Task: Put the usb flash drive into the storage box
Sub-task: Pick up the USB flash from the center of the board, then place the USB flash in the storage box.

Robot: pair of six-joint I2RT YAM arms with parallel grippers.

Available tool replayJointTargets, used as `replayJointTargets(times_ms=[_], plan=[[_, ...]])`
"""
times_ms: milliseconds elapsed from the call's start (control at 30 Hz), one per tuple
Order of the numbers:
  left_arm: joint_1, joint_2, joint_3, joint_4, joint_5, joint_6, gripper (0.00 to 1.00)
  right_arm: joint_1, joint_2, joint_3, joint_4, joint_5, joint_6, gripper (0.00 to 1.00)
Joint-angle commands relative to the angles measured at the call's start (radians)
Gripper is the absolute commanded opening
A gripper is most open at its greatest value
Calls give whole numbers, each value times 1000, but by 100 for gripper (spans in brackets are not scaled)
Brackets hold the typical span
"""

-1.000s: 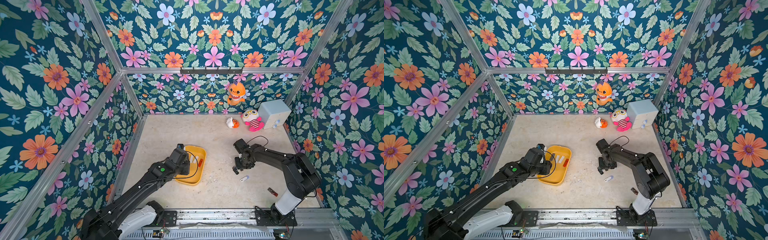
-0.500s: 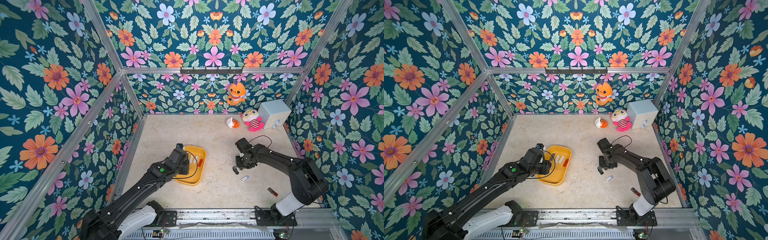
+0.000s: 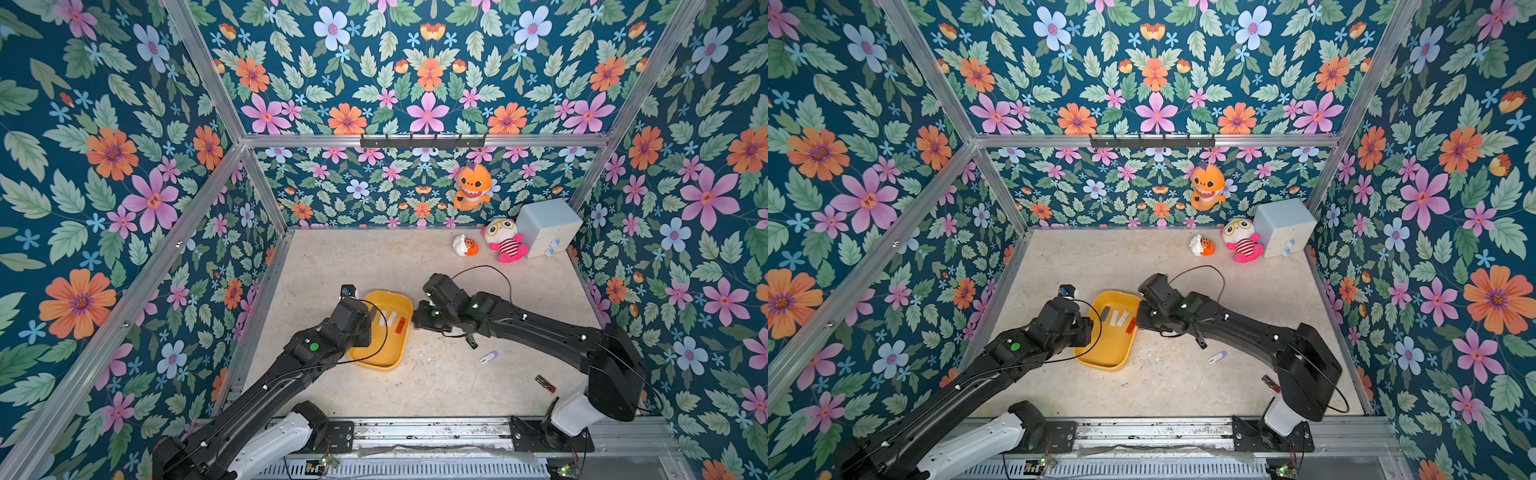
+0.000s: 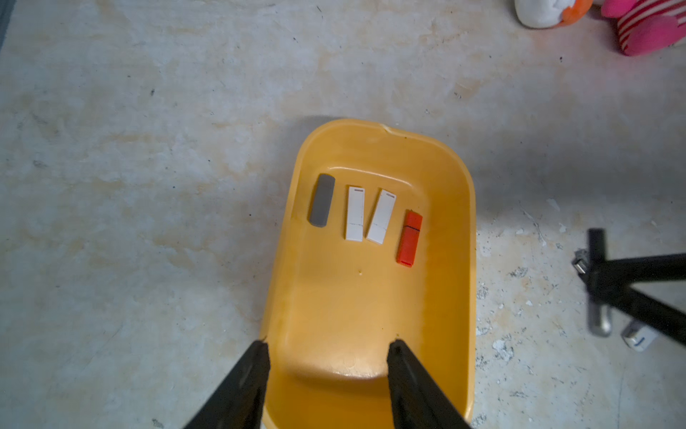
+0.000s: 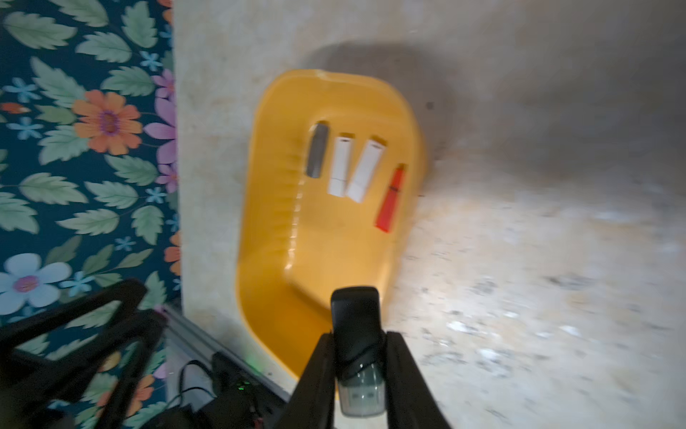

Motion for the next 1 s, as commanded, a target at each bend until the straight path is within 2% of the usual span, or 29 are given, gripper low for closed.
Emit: replayJointTargets(times_ms=[0, 133, 267, 400, 800, 967], plan=[[3, -37, 4, -26, -83, -28, 57, 55, 150, 140, 53, 36, 145, 14], [5, -89, 2, -37, -127, -46, 57, 98, 319, 324, -18, 74, 184, 14], [5, -145, -2, -42, -161, -60, 58, 104, 425, 375, 16, 44, 254, 13], [5, -176, -5, -41, -173, -64, 58, 124, 523, 460, -15, 21, 260, 13], [7, -165, -9, -33, -161, -58, 60, 133, 646, 549, -72, 41, 295, 20], [6, -154, -8, -34, -157, -56, 60, 133, 649, 548, -80, 40, 299, 34]])
